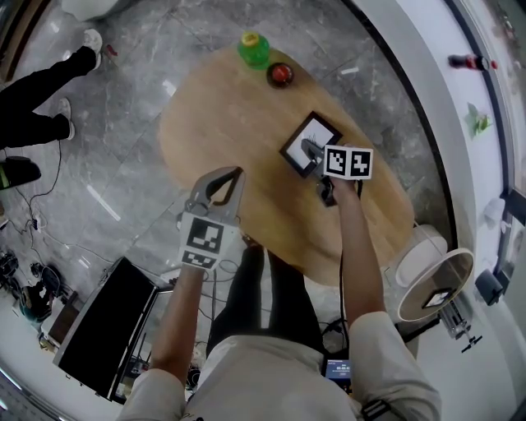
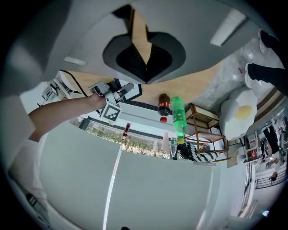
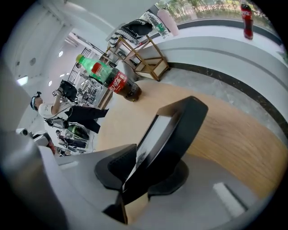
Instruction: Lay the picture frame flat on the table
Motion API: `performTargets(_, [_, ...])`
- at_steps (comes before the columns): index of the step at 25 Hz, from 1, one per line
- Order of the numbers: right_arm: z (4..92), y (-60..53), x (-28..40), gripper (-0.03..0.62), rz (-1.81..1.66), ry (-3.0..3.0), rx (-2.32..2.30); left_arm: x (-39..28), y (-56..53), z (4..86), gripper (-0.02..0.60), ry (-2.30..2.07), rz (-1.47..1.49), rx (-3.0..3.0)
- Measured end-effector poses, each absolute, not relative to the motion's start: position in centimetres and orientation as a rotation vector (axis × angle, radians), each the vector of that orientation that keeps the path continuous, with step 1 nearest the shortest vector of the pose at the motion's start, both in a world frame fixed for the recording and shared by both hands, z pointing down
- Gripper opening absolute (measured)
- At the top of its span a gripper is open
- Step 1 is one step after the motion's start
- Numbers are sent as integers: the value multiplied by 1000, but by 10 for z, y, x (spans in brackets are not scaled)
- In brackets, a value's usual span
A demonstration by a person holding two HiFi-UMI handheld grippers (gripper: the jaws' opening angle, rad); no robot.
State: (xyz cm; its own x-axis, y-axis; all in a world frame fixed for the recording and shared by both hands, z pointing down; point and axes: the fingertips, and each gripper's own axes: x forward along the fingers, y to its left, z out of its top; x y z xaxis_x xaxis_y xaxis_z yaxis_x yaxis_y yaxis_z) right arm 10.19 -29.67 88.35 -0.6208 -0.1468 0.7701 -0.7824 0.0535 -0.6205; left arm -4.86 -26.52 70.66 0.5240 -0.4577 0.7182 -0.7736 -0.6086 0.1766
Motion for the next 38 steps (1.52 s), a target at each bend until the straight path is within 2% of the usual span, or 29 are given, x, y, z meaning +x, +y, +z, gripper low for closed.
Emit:
performTargets(7, [887,-298,107,95,1665,-1788,984,-49,-263,706,11,-990,896,2287])
performTargets(17, [891,-288,118,215,1635,-1781,969,-46,-258,702,11,-972,908,2298])
performTargets(21, [893,-282,124,233,1637,-1759,977,-48,-258,699,9,-968,904,2311])
performTargets(38, [893,-240,155,242,1691,-1679,1049,-44,-246,686,11,-956,893,2328])
